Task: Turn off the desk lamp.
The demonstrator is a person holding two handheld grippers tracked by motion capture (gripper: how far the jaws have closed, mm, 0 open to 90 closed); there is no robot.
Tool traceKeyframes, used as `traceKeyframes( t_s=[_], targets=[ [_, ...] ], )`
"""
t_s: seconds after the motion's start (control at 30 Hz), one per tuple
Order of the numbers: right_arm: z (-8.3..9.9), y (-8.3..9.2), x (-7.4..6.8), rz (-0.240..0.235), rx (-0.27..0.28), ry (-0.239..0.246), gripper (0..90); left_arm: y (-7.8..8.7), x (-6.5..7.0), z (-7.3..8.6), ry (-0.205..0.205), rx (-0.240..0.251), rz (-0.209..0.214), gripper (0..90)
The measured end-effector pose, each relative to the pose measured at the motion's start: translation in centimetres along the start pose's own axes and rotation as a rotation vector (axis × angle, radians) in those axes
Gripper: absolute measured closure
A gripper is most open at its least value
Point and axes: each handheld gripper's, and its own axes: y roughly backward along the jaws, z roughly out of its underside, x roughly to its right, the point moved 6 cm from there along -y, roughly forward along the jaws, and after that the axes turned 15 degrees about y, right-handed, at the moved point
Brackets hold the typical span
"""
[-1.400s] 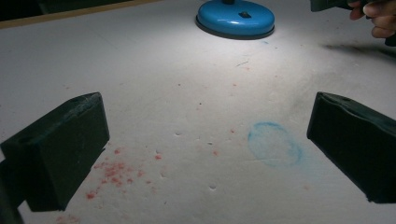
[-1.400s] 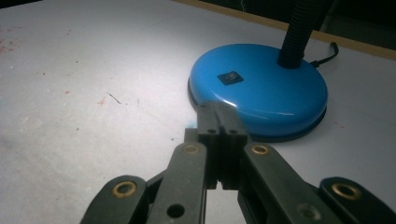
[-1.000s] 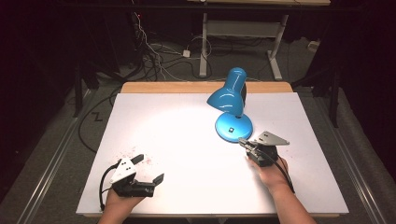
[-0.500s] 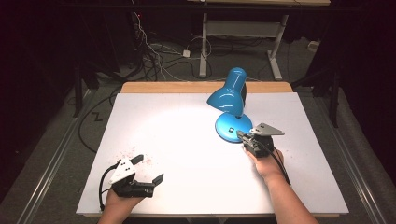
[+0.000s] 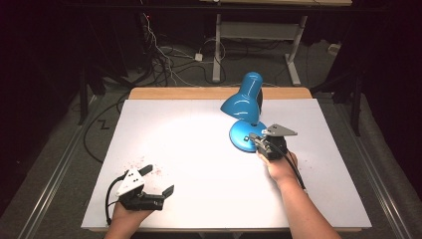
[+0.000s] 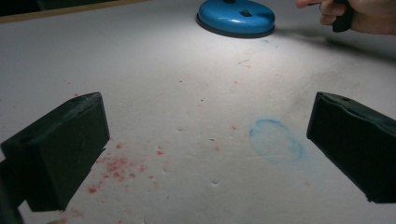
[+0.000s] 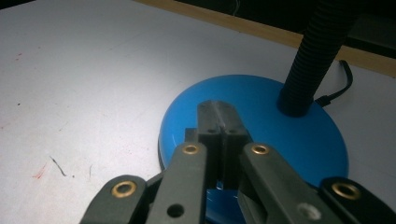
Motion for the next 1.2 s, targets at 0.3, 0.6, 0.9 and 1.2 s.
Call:
traceKeyframes(
  t_s=[0.3,0.6,0.9,1.2],
  targets=[
    [-0.5,-1.2,0.3,-0.004,-0.012,-0.009,90.0,0.1,-0.1,0.0,0.006,0.006,0.003,0.0],
    [-0.1,-2.1,0.6,-0.004,-0.039,-0.037,90.0,0.1,-0.2,0.0,0.014,0.003,0.008,0.0],
    [0.3,-2.5,0.5,-0.014,-0.063,-0.041,90.0,0.0,-0.3,0.1,0.008,0.001,0.005,0.0],
    [0.5,-2.6,0.5,-0.008,-0.070,-0.052,90.0,0.2,-0.4,0.0,0.012,0.007,0.004,0.0]
  ],
)
